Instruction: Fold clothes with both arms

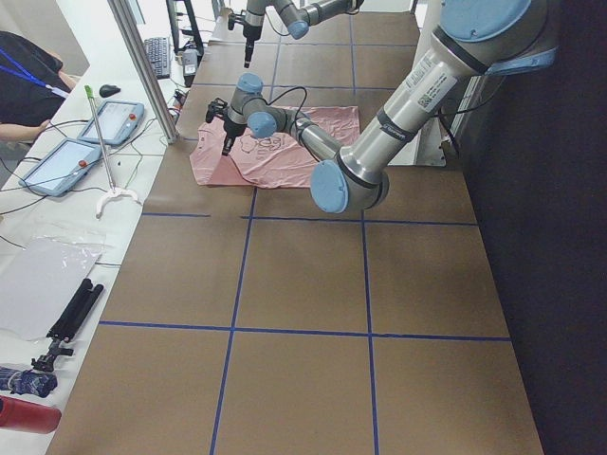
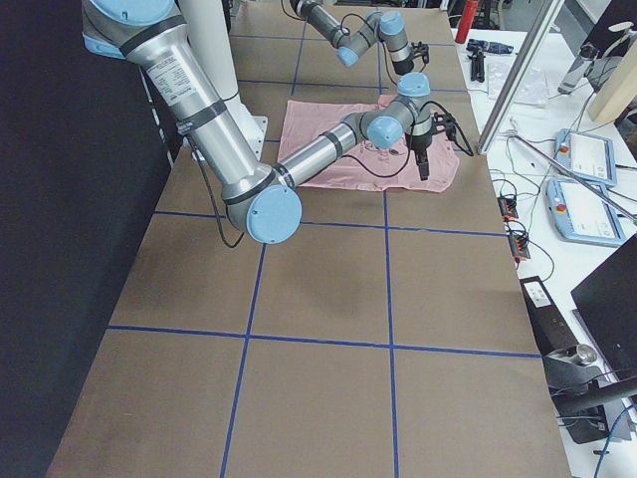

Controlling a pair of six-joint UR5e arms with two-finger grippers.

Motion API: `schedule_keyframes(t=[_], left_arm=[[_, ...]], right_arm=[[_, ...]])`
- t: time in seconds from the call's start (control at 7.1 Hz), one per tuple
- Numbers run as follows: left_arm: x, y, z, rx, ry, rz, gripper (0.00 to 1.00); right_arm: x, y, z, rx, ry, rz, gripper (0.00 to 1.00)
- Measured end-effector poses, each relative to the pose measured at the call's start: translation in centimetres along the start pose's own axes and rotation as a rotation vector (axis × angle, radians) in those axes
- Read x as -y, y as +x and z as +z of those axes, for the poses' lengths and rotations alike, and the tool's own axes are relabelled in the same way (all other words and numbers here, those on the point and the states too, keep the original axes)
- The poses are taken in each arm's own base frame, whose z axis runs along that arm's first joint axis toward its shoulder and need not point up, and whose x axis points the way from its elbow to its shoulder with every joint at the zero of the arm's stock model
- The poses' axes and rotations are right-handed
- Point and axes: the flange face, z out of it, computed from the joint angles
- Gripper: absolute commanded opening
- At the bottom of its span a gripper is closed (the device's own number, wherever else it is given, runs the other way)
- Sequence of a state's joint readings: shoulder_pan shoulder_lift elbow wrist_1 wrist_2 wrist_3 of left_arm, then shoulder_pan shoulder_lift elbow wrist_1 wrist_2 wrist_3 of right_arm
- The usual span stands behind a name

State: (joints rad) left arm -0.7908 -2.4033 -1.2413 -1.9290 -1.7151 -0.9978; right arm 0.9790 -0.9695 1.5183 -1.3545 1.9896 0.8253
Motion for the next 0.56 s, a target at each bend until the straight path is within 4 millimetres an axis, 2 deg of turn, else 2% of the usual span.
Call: schedule_keyframes(t=[0.28,0.42,0.56], left_arm=[[-1.3,2.7,0.8,0.002,-0.014,-0.031,0.00],[-2.2,3.7,1.3,0.014,-0.005,-0.055,0.04],[-2.8,4.5,1.7,0.025,0.005,-0.078,0.99]], right_arm=[[0.0,0.0,0.1,-0.001,-0.002,0.001,1.00],[0.0,0.0,0.1,-0.001,-0.002,0.001,1.00],[0.0,0.0,0.2,-0.001,-0.003,0.002,1.00]])
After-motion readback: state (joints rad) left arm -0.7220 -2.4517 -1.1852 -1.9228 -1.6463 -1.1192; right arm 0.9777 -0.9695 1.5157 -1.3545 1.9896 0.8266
